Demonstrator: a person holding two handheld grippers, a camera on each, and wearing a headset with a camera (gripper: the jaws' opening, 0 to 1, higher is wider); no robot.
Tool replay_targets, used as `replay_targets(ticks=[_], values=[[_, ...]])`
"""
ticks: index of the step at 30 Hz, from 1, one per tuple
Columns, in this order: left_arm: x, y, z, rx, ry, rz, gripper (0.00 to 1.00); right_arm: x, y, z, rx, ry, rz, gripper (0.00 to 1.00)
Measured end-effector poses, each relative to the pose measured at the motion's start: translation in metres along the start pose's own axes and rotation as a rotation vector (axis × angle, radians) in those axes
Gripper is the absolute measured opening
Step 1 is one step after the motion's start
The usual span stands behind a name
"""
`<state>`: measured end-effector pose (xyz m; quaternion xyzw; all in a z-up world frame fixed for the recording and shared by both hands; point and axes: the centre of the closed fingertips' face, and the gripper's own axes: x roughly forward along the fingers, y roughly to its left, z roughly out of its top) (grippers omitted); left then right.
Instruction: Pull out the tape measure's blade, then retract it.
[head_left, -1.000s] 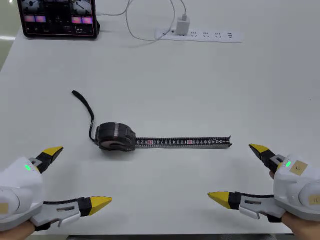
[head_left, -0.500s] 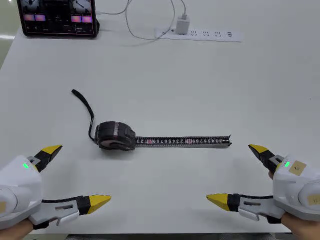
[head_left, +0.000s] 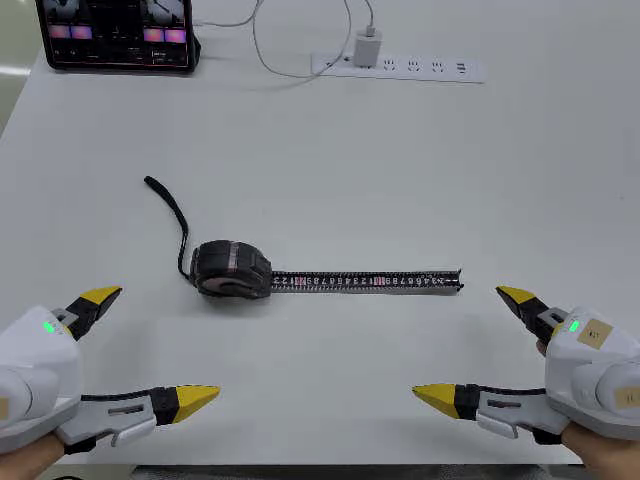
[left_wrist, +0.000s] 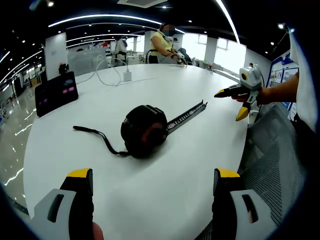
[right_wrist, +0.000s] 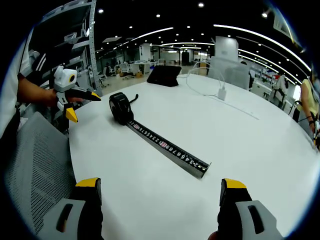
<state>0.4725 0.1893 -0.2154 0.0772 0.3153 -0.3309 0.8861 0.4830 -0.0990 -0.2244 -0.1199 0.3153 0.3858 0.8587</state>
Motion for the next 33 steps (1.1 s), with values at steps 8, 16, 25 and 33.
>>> replay_targets(ticks=[8, 16, 25, 33], values=[[0.0003, 0.0001, 0.0004, -0.002, -0.001, -0.001, 0.99, -0.0003, -0.0006, 0.0009, -0.001, -0.002, -0.004, 0.97], [-0.0002, 0.0004, 0.0012, -0.003, -0.002, -0.001, 0.98, -0.0004, -0.0011, 0.0026, -0.006, -0.004, -0.006, 0.97], [-0.0003, 0.0006, 0.0019, -0.011, -0.007, 0.002, 0.98, -0.001, -0.0027, 0.0031, -0.008, -0.007, -0.01, 0.97], [0.003, -0.0012, 0.0049, -0.033, -0.017, 0.007, 0.97, -0.0001, -0.0026, 0.0034, -0.016, -0.003, -0.006, 0.96]])
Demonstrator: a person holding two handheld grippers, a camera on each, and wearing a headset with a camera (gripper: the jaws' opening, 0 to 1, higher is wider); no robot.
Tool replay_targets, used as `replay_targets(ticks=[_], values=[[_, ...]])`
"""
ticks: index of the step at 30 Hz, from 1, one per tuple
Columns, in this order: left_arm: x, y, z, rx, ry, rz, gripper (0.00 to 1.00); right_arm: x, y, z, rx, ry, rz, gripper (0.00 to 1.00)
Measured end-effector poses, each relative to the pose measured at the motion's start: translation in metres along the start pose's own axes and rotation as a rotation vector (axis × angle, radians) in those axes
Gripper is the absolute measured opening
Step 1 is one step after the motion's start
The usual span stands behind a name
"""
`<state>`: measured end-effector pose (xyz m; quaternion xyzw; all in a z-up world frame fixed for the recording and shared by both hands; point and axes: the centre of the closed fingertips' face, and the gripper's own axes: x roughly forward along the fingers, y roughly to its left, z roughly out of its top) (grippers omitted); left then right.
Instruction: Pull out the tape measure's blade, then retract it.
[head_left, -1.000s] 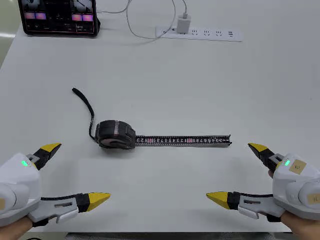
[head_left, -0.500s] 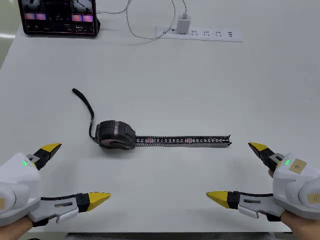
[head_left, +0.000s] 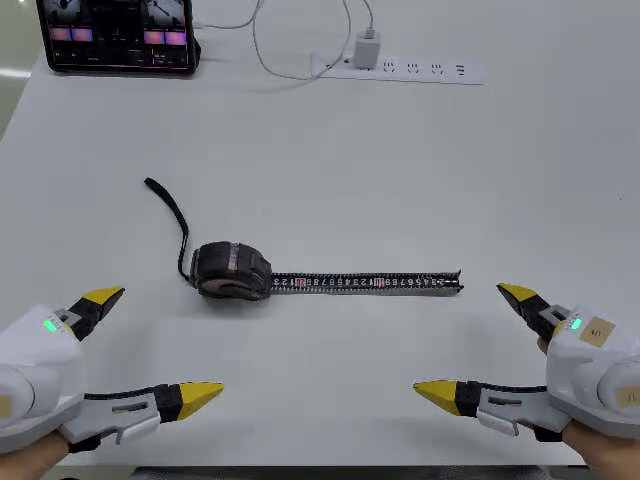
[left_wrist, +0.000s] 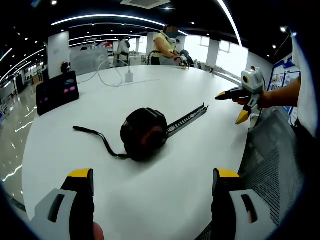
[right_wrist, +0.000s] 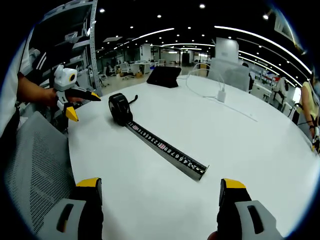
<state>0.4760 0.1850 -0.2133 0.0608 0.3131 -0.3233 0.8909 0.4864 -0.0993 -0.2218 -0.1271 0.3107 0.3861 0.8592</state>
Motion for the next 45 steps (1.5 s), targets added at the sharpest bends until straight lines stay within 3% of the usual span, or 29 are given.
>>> replay_targets(ticks=[18, 29, 45], values=[[0.023, -0.008, 0.009, -0.02, 0.001, 0.019, 0.97, 0.001, -0.001, 0.0, 0.0, 0.0, 0.002, 0.96], [0.036, -0.007, 0.016, -0.045, -0.011, 0.03, 0.96, 0.0, -0.002, 0.0, 0.0, -0.001, 0.0, 0.95], [0.052, -0.015, 0.027, -0.09, -0.031, 0.011, 0.95, -0.002, -0.007, -0.001, 0.001, -0.001, -0.012, 0.94]])
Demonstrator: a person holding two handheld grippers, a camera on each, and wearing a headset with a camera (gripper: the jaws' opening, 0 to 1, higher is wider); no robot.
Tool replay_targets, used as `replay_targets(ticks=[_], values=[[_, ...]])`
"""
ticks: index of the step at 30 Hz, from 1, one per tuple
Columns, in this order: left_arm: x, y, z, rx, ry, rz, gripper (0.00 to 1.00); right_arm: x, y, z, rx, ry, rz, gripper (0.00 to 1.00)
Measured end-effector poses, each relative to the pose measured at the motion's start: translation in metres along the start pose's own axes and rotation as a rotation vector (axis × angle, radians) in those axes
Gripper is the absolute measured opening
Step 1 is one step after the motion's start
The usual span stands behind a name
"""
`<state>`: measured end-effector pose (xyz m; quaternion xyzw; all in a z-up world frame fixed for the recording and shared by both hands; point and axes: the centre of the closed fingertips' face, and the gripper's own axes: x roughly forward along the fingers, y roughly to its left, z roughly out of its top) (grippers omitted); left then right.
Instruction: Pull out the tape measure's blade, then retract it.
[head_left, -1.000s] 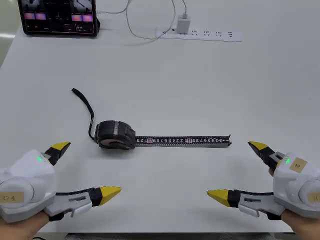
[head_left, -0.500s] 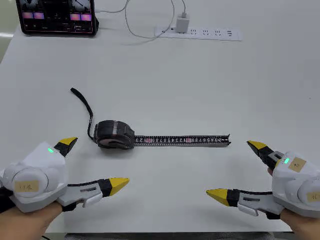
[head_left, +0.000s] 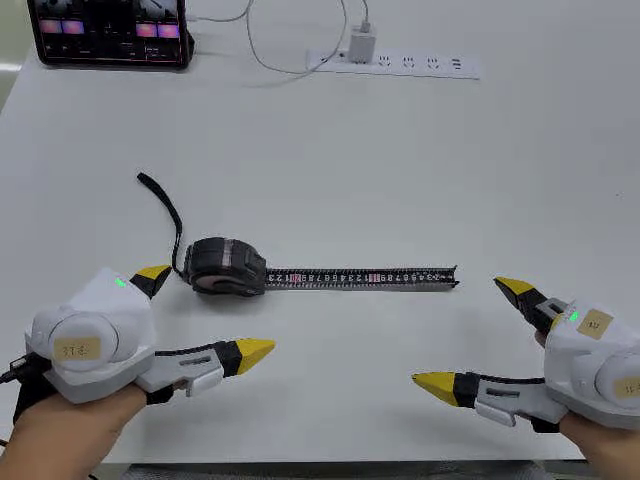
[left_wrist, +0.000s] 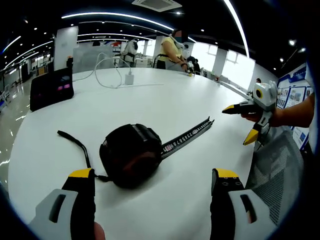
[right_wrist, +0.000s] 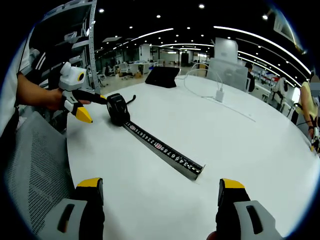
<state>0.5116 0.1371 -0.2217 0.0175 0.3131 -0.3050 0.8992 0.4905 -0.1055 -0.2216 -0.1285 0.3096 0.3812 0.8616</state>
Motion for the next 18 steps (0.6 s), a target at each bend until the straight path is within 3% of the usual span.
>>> replay_targets(ticks=[12, 18], values=[[0.0091, -0.0063, 0.0083, -0.015, -0.017, -0.01, 0.93, -0.0001, -0.0018, -0.0004, 0.001, 0.0, -0.002, 0.93], [0.01, -0.0038, 0.0092, -0.03, -0.024, 0.004, 0.92, 0.0007, -0.0023, 0.0004, 0.0, 0.001, 0.002, 0.92]])
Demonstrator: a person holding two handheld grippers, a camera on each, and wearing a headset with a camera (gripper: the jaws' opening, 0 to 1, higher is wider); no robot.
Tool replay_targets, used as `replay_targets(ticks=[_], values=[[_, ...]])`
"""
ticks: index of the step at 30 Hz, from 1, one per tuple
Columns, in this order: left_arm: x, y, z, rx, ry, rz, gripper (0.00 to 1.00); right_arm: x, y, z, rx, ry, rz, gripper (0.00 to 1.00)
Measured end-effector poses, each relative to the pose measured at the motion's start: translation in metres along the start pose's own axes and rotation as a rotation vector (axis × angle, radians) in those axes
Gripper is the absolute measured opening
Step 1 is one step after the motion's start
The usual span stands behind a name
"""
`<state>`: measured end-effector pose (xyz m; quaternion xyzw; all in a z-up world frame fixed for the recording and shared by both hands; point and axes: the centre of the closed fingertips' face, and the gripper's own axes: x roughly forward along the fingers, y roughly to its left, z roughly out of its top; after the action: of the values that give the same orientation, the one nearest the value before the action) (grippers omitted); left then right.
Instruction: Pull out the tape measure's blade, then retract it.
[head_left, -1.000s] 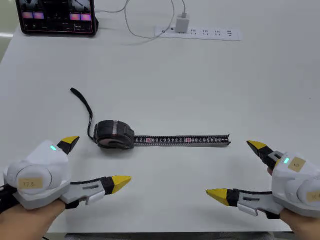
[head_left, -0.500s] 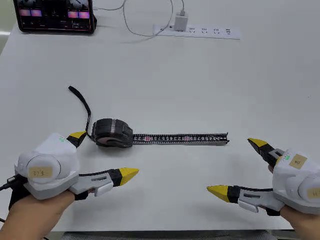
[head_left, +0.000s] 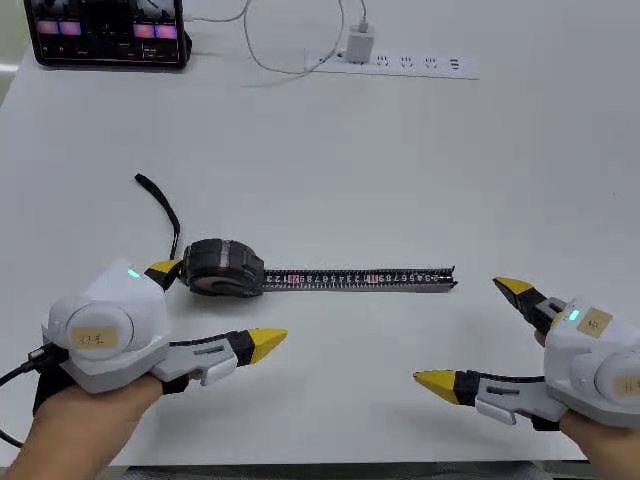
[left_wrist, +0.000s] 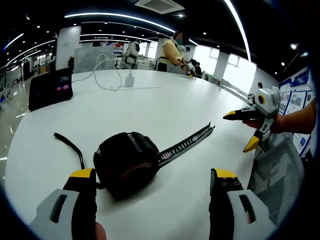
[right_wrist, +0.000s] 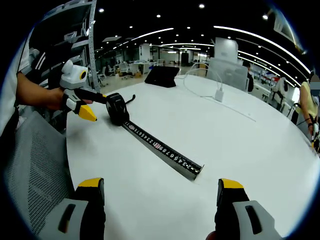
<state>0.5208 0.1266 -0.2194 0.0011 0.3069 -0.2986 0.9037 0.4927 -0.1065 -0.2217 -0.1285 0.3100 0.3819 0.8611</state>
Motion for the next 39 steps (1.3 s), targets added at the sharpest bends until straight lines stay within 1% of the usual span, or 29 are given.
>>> replay_targets(ticks=[3, 7, 10, 15, 17, 19, 21, 29, 34, 39], values=[[0.001, 0.001, 0.0, -0.004, -0.002, 0.011, 0.92, 0.001, -0.002, 0.0, -0.008, 0.004, 0.001, 0.91], [0.002, 0.002, 0.002, -0.036, -0.017, 0.028, 0.92, 0.003, -0.007, 0.001, -0.039, 0.019, 0.016, 0.86], [0.004, 0.002, 0.001, -0.03, -0.017, 0.048, 0.92, 0.004, -0.013, 0.0, -0.064, 0.038, 0.035, 0.81], [0.007, 0.004, 0.002, -0.031, -0.012, 0.09, 0.9, 0.006, -0.026, 0.0, -0.099, 0.068, 0.05, 0.78], [0.009, 0.005, 0.001, -0.027, -0.007, 0.105, 0.9, 0.007, -0.029, -0.001, -0.118, 0.087, 0.063, 0.76], [0.009, 0.005, 0.002, -0.04, -0.012, 0.114, 0.9, 0.008, -0.031, -0.002, -0.146, 0.101, 0.075, 0.73], [0.01, 0.006, 0.002, -0.042, -0.011, 0.125, 0.9, 0.009, -0.032, -0.002, -0.159, 0.111, 0.088, 0.71], [0.015, 0.01, 0.002, -0.053, -0.011, 0.158, 0.89, 0.014, -0.04, 0.0, -0.204, 0.141, 0.116, 0.7], [0.018, 0.012, 0.002, -0.059, -0.01, 0.186, 0.87, 0.018, -0.045, 0.0, -0.238, 0.167, 0.132, 0.67], [0.02, 0.016, 0.003, -0.088, -0.018, 0.215, 0.86, 0.021, -0.052, 0.002, -0.259, 0.176, 0.137, 0.66]])
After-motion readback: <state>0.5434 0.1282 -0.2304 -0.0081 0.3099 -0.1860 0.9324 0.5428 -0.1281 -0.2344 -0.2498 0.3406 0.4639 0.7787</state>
